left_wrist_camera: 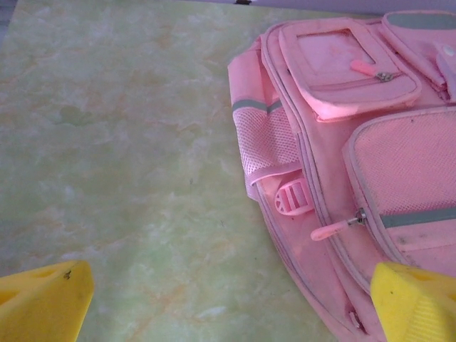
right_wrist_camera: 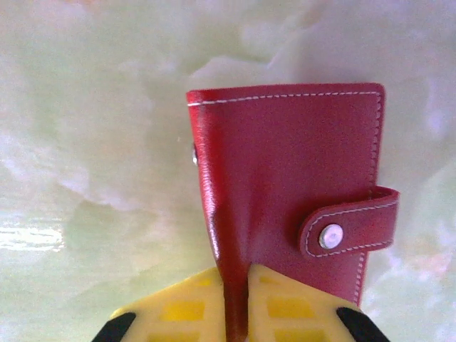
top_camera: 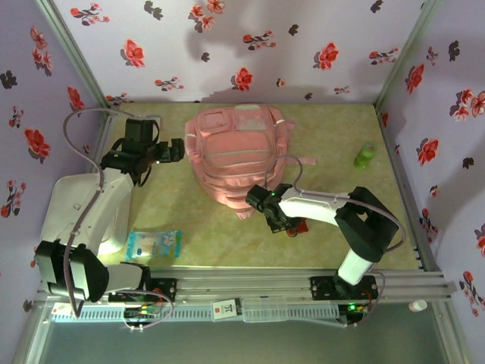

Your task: Pack books, pencil case, and school supplies into a backpack

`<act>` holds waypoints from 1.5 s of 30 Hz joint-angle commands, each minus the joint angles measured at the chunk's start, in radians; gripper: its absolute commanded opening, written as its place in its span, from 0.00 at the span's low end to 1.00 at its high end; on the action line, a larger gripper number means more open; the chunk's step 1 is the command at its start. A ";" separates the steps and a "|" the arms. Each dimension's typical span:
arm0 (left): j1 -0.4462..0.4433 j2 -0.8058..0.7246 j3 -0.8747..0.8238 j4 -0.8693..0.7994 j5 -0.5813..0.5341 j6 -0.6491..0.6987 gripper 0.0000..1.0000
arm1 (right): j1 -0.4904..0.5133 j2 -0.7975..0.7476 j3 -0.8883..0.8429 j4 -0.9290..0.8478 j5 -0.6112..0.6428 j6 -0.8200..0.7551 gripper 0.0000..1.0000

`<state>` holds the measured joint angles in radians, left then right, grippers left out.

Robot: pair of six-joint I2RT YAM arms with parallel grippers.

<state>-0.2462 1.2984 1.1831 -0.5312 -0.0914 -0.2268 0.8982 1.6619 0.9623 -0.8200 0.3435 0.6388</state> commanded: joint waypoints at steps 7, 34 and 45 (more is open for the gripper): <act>-0.061 0.068 0.065 -0.029 0.082 0.081 1.00 | -0.109 -0.232 -0.006 0.002 0.109 0.101 0.06; -0.422 0.719 0.653 -0.406 0.120 0.573 0.54 | -0.350 -0.421 -0.160 0.261 -0.129 0.165 0.07; -0.421 0.810 0.753 -0.515 0.137 0.644 0.56 | -0.364 -0.414 -0.175 0.295 -0.152 0.164 0.07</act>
<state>-0.6697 2.0872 1.9049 -0.9848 0.0246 0.3817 0.5411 1.2510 0.7986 -0.5438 0.1997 0.7872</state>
